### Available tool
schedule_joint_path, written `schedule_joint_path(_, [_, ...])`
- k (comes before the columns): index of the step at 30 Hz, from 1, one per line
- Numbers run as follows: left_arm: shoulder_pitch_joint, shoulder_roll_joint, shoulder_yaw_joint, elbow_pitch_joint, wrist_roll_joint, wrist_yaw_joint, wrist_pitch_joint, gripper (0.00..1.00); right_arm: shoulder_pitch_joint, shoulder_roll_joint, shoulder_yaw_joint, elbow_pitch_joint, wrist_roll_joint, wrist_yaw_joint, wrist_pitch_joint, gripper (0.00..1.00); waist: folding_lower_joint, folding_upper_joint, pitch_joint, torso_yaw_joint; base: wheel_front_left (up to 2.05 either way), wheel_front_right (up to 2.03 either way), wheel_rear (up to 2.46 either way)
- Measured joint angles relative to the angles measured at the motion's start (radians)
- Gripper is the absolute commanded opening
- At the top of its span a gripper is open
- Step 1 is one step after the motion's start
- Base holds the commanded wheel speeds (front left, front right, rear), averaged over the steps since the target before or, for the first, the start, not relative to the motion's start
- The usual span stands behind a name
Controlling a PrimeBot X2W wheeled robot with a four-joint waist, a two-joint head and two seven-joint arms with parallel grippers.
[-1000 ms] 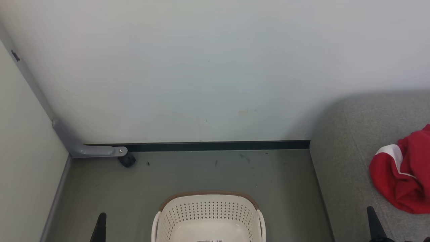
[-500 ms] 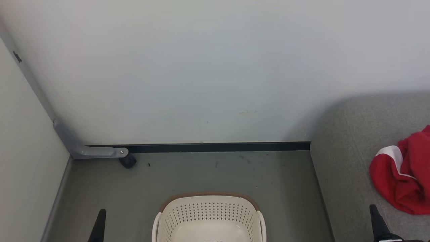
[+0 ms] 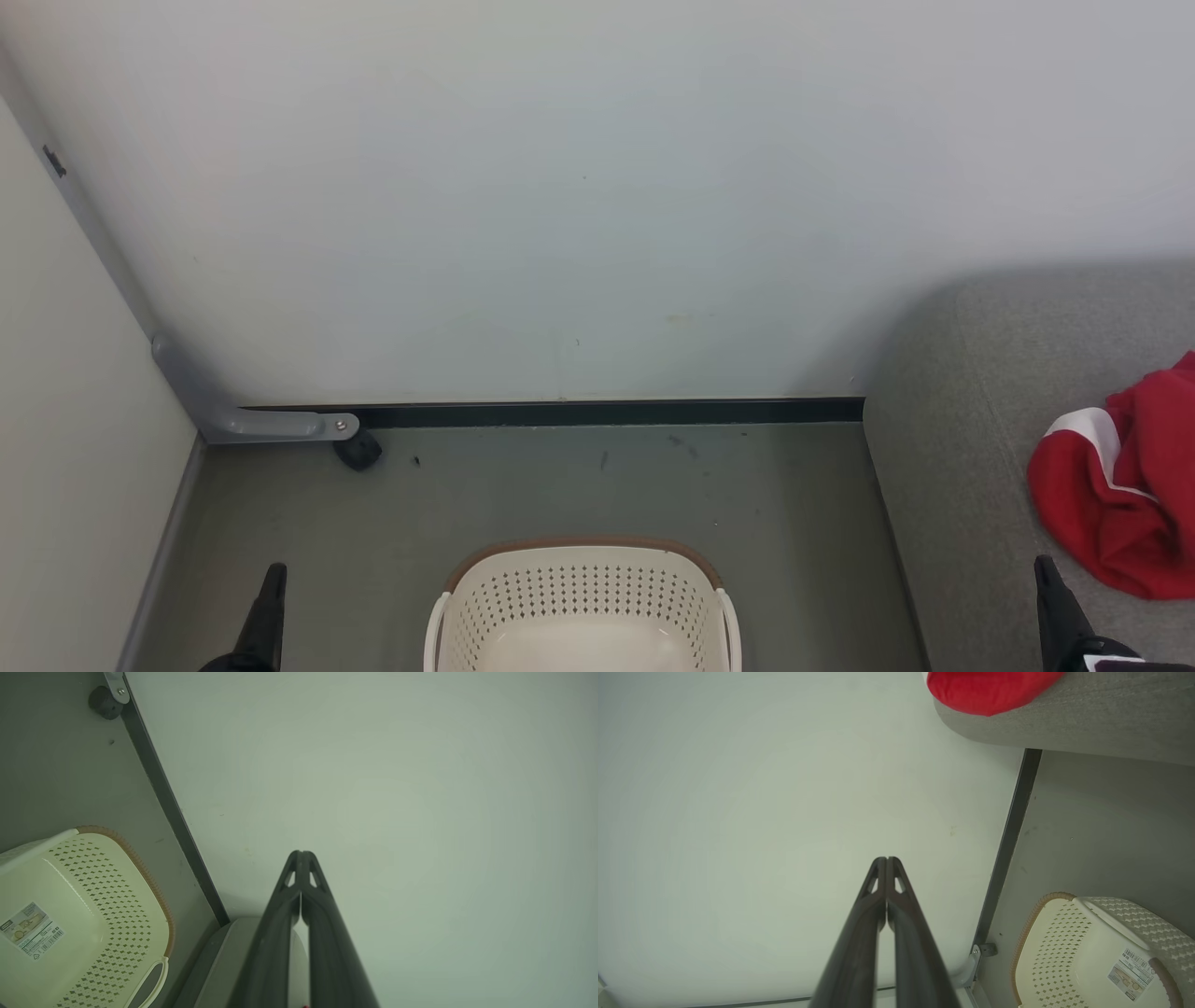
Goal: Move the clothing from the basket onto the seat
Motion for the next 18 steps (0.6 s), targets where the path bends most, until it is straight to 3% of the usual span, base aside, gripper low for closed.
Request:
schedule_joint_path(4, [-0.014,-0.007,0.010,0.009,-0.034,-0.002,0.014,0.00,-0.004,0.006,-0.013,0.007,0.048,0.007,0.014,0.00,0.0000,0.0000,-0.001,0.001,0.00,0.00,0.00])
schedule_joint_path(18, [-0.016,-0.008,0.011,0.010,-0.045,-0.009,0.014,0.00,-0.015,0.007,-0.014,0.007,0.049,0.008,0.014,0.00,0.0000,0.0000,-0.001,0.001,0.00,0.00,0.00])
